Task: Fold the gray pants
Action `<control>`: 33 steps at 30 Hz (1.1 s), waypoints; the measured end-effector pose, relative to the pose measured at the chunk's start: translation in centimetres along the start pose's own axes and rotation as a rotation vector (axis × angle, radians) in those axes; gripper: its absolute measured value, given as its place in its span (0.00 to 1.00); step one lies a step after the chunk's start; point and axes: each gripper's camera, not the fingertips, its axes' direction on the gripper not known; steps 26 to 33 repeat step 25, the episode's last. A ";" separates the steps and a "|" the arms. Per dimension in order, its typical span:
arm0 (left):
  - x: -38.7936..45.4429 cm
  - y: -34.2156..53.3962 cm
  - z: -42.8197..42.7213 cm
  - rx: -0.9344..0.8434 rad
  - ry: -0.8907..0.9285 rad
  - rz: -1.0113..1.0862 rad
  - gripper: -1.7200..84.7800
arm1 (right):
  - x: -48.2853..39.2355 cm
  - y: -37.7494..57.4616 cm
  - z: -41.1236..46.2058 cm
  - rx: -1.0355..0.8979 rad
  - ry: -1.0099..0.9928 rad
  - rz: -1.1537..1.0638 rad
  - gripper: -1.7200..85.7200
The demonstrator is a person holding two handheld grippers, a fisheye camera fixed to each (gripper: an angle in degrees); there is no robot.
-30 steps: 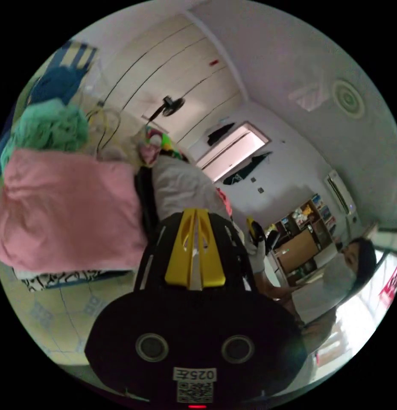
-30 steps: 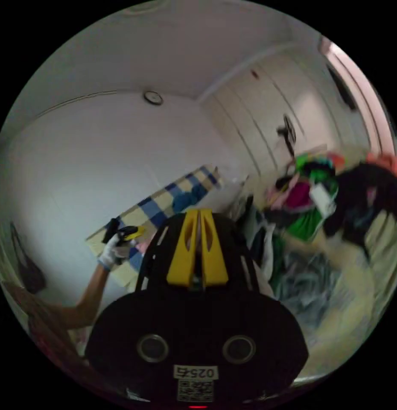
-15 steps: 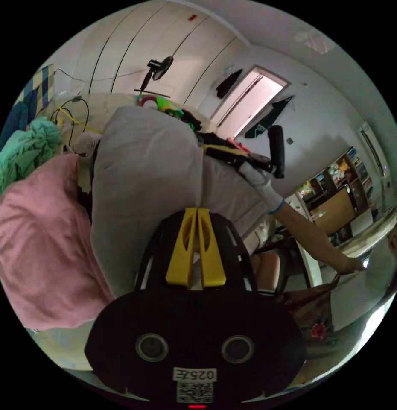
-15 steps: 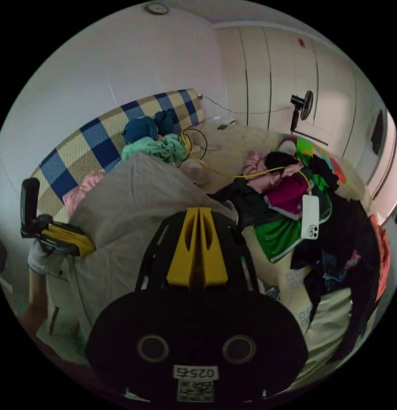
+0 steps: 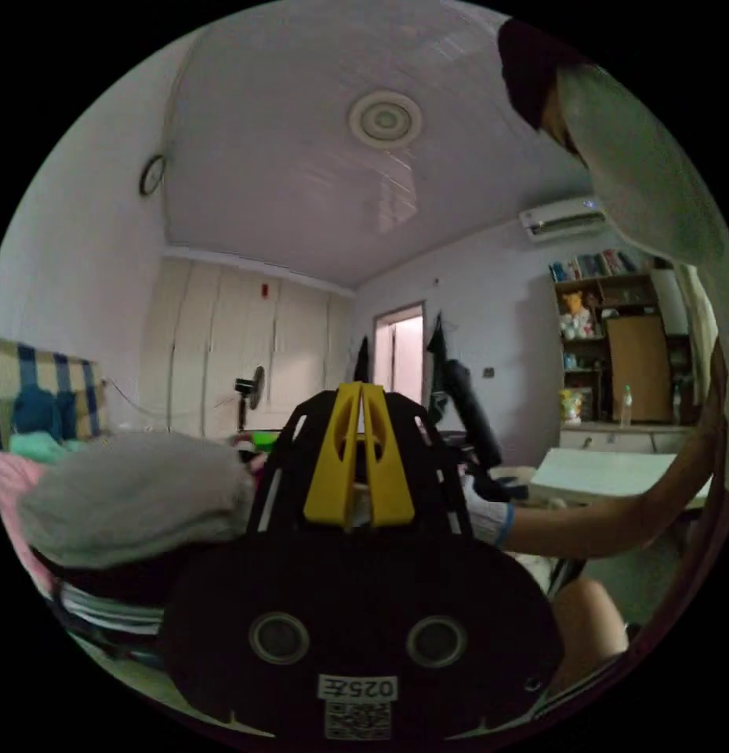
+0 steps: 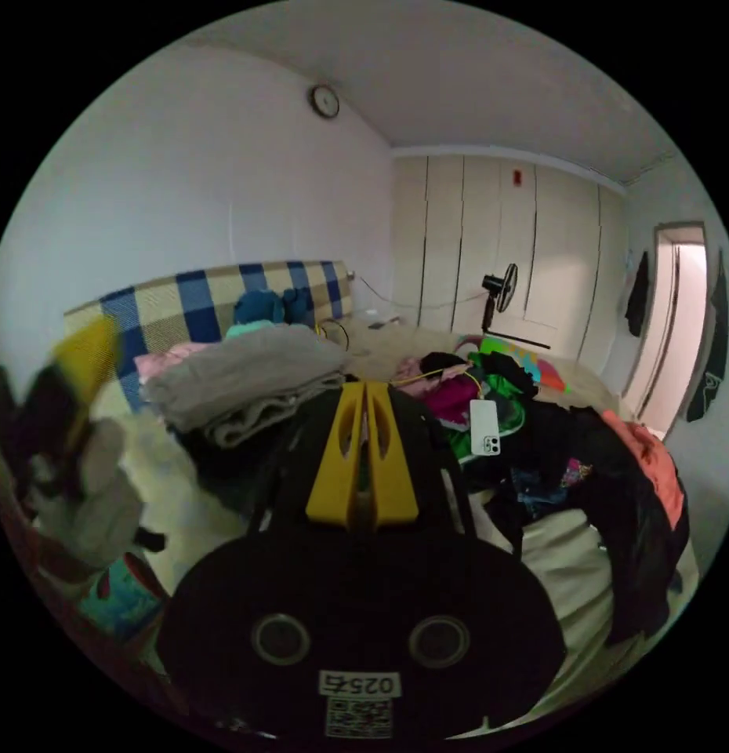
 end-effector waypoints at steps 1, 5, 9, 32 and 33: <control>1.0 0.7 2.2 -0.027 0.111 0.000 0.02 | 2.2 2.1 -3.5 0.026 0.009 0.032 0.01; 2.5 2.8 13.2 -0.207 0.358 -0.201 0.08 | 10.5 7.0 -11.2 -0.044 0.312 0.137 0.03; 3.5 4.8 23.6 -0.275 0.436 -0.299 0.10 | 19.5 8.1 -12.6 -0.143 0.446 0.193 0.14; 3.8 -1.9 71.5 -0.609 0.337 -0.014 0.13 | 51.3 9.4 3.3 -0.162 0.597 0.363 0.20; 3.8 -1.9 71.5 -0.609 0.337 -0.014 0.13 | 51.3 9.4 3.3 -0.162 0.597 0.363 0.20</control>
